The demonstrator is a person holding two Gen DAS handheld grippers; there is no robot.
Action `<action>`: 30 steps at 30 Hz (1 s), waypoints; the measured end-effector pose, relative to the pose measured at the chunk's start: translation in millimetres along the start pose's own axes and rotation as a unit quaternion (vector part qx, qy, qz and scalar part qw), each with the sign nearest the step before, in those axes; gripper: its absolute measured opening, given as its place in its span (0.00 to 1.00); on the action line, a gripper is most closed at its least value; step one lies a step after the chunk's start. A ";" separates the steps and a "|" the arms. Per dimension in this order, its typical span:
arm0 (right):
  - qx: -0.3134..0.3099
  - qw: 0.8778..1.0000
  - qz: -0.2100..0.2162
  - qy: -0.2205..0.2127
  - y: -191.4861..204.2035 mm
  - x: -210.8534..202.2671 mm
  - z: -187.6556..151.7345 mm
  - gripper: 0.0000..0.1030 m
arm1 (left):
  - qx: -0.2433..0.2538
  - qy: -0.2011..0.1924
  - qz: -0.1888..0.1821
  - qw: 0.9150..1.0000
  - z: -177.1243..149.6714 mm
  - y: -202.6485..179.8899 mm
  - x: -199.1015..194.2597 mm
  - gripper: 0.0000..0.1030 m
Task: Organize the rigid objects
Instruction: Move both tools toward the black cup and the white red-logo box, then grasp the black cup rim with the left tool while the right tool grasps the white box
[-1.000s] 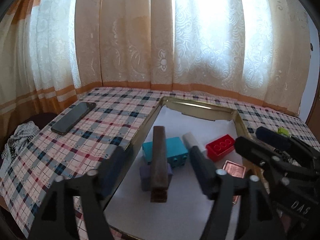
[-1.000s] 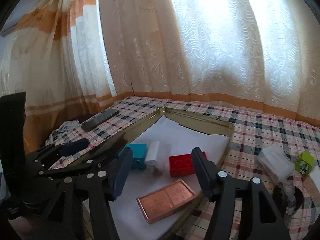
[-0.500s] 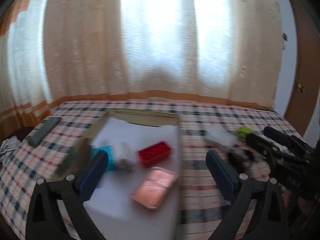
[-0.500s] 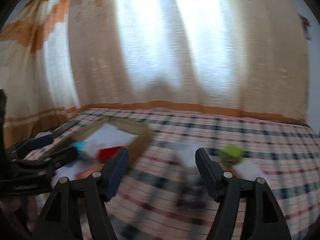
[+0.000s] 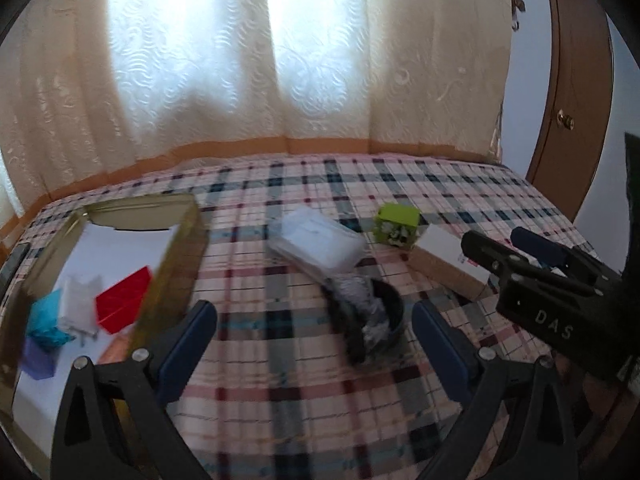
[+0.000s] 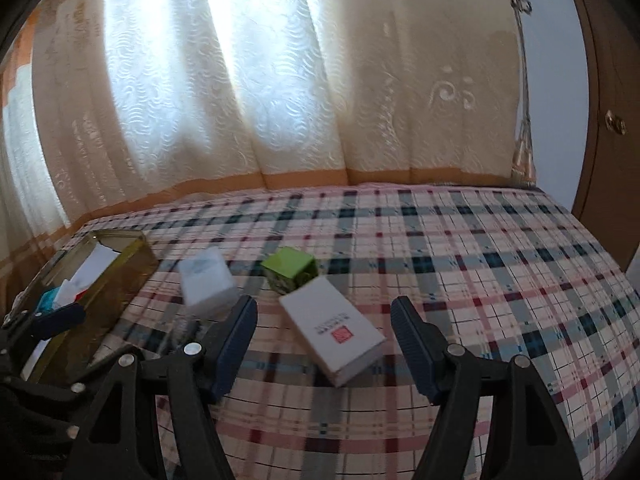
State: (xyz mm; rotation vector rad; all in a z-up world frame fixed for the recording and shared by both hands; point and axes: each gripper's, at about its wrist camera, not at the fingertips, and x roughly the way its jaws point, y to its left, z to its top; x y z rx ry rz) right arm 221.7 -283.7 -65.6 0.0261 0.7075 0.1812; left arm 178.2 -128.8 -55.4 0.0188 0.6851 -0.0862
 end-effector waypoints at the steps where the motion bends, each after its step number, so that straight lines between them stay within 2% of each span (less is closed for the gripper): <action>1: 0.003 1.000 0.001 0.003 -2.1 0.9 0.7 0.69 | 0.003 0.004 0.001 1.000 0.4 -4.5 3.3 0.97; 11: 0.038 0.999 -0.008 0.015 -18.2 5.3 0.4 0.69 | 0.013 0.035 0.005 0.999 -0.3 -20.3 31.8 0.97; 12: 0.039 0.999 -0.008 0.015 -18.9 5.6 0.1 0.69 | 0.013 0.037 0.004 0.999 -0.4 -20.3 33.6 0.94; 13: 0.040 0.999 -0.008 0.015 -19.1 5.9 0.2 0.69 | 0.015 0.043 0.002 0.999 -0.4 -20.1 36.5 0.90; 15: 0.042 0.999 -0.009 0.020 -19.5 7.9 0.7 0.69 | 0.011 0.057 -0.019 0.998 -0.6 -18.2 41.6 0.67; 16: 0.042 0.999 -0.008 0.022 -19.8 8.8 0.6 0.69 | 0.007 0.063 -0.032 0.998 -0.4 -16.7 43.6 0.62; 17: 0.043 0.999 -0.008 0.025 -19.7 10.1 0.8 0.70 | 0.006 0.065 -0.041 0.997 -0.8 -16.0 44.1 0.52; 19: 0.043 0.999 -0.007 0.028 -19.7 11.7 0.9 0.70 | 0.010 0.064 -0.046 0.997 -1.3 -17.3 43.9 0.45; 22: 0.044 0.998 0.000 0.036 -18.6 15.2 0.9 0.70 | 0.010 0.062 -0.050 0.997 -1.4 -14.0 42.9 0.44; 30: 0.041 0.996 0.029 0.071 -9.5 32.3 1.7 0.70 | -0.006 0.046 -0.030 0.998 1.0 10.2 38.9 0.44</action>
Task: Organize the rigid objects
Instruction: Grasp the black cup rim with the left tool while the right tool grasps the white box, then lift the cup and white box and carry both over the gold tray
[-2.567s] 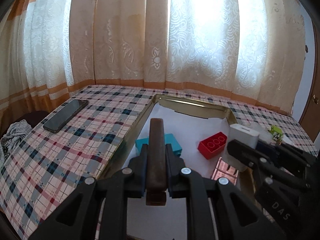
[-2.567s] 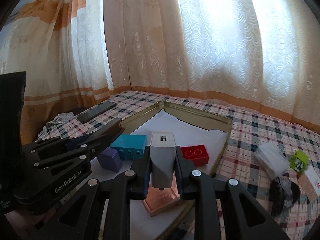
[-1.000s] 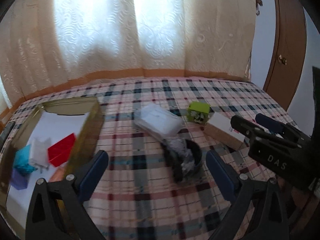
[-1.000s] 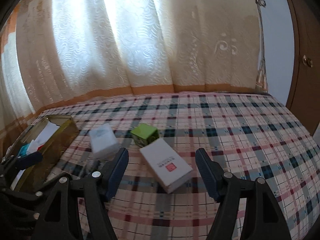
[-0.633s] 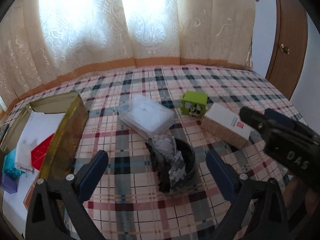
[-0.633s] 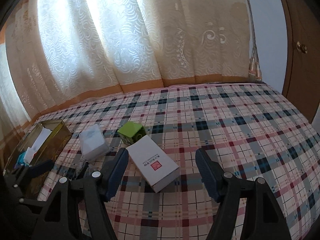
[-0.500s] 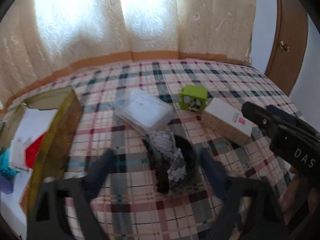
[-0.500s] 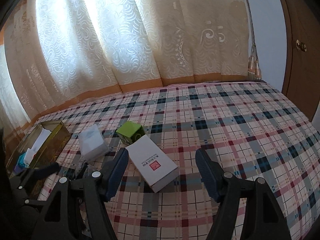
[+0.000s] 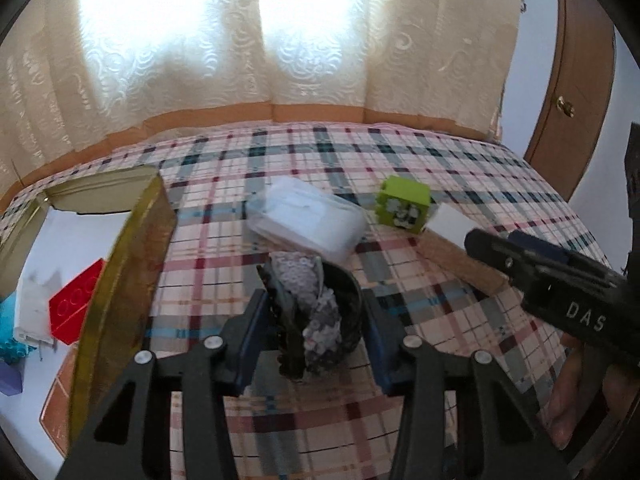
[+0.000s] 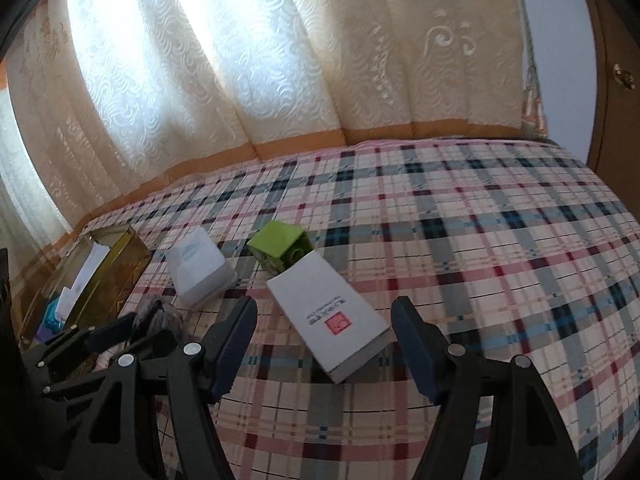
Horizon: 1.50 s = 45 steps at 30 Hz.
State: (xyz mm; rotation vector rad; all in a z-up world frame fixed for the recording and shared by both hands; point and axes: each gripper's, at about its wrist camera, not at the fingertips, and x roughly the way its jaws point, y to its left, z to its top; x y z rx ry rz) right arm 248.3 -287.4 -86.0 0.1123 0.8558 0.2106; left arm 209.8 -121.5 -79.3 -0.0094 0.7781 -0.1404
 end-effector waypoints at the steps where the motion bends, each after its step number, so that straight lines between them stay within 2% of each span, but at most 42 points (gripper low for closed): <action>1: -0.003 1.000 0.002 0.005 1.7 2.4 0.3 0.70 | -0.002 -0.002 0.003 1.000 0.4 2.4 -0.2 0.44; 5: -0.007 1.000 0.004 0.022 4.9 11.8 2.2 0.72 | -0.018 0.007 -0.006 1.000 1.4 10.9 3.8 0.44; 11: -0.008 1.000 0.001 0.017 4.8 11.9 4.6 0.77 | -0.029 0.012 -0.012 0.999 1.3 13.0 6.2 0.44; 15: -0.042 0.999 -0.020 0.015 12.9 17.2 10.8 0.77 | -0.033 0.011 -0.006 0.999 3.3 14.9 7.7 0.44; 22: -0.054 0.998 -0.014 0.040 15.5 26.0 10.9 0.77 | -0.032 0.010 -0.004 0.999 3.8 13.9 7.7 0.44; 27: -0.064 0.995 -0.020 0.077 19.2 38.2 6.4 0.56 | -0.032 0.001 -0.004 0.999 3.5 14.7 4.1 0.44; 29: -0.069 0.995 -0.022 0.074 21.2 36.2 5.7 0.43 | -0.028 -0.006 -0.002 1.000 3.4 13.0 1.5 0.44; 36: -0.063 0.996 -0.008 0.061 21.7 28.8 1.1 0.42 | -0.019 -0.026 0.004 0.999 3.2 9.2 -6.6 0.44; 45: -0.056 0.998 -0.001 0.008 25.3 5.9 -15.3 0.43 | -0.013 -0.064 0.022 0.998 -0.3 7.8 -22.8 0.44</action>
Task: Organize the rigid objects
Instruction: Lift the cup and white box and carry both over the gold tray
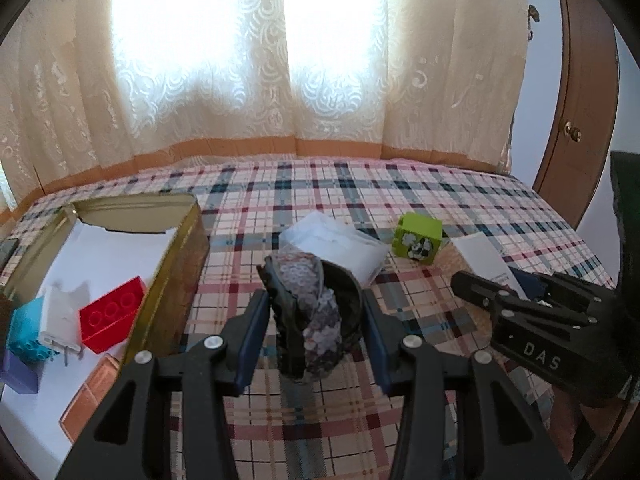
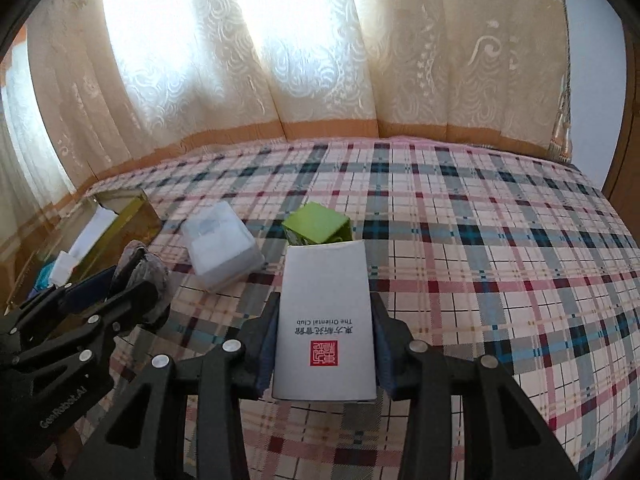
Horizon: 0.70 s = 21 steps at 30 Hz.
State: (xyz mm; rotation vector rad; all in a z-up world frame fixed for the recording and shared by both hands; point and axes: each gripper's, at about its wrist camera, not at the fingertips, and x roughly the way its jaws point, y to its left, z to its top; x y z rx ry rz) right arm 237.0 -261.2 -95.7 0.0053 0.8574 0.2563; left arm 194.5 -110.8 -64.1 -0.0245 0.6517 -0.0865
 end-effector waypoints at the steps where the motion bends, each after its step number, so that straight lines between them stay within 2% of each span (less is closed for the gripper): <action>1: 0.000 1.000 -0.001 -0.006 0.6 -2.4 -1.8 0.43 | 0.001 -0.005 0.002 1.000 -0.1 -0.3 -1.8 0.44; 6: 0.007 0.999 -0.003 -0.037 5.1 -15.7 -5.8 0.43 | 0.002 -0.030 0.018 0.999 -2.3 -0.1 -13.1 0.44; 11: -0.004 0.997 -0.023 -0.075 13.1 -30.3 -7.4 0.43 | 0.004 -0.055 0.025 0.998 -4.1 -0.7 -23.2 0.44; 21: -0.030 0.988 -0.057 -0.143 30.2 -55.8 -12.9 0.43 | 0.000 -0.078 0.026 0.997 -9.3 3.0 -35.7 0.44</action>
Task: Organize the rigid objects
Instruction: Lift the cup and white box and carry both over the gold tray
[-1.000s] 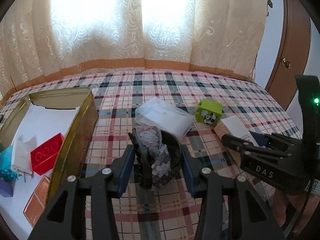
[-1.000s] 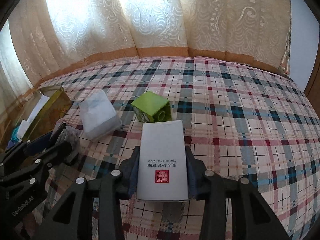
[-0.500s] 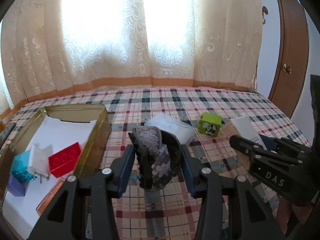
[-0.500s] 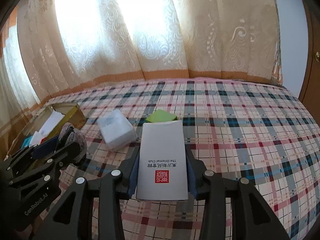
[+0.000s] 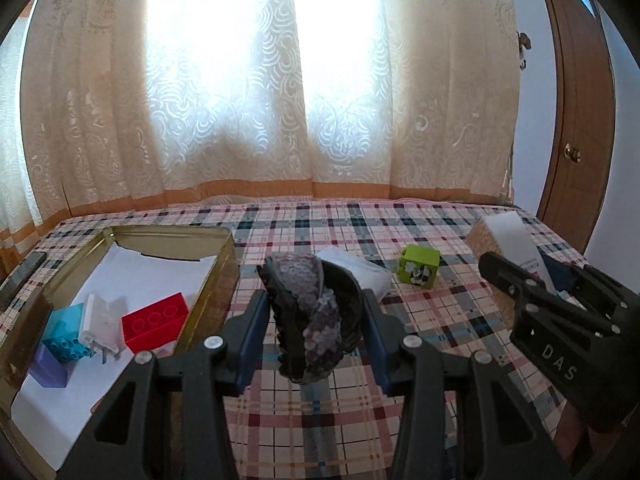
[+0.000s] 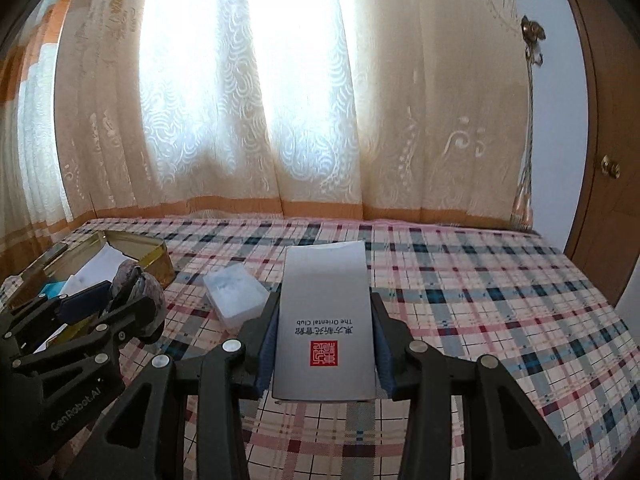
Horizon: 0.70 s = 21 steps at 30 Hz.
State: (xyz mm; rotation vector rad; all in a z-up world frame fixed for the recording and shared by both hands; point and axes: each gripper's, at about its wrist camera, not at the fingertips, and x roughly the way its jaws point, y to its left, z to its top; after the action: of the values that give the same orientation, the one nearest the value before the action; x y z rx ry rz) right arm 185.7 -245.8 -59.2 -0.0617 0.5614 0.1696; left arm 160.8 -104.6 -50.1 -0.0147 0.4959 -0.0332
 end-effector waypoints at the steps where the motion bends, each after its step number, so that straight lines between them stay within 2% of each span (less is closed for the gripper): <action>1: 0.000 1.000 0.000 -0.002 0.7 -1.1 0.0 0.43 | 0.001 -0.002 0.000 1.000 -0.3 0.2 -1.2 0.44; 21: 0.007 1.000 0.009 -0.025 14.1 -19.1 -5.5 0.43 | -0.003 -0.035 0.006 0.999 -11.9 10.2 -30.9 0.44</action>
State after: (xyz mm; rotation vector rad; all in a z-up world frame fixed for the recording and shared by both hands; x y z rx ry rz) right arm 164.4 -235.2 -53.8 -0.0392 0.5125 0.1850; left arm 128.2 -93.4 -46.0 -0.0178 0.4259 -0.0198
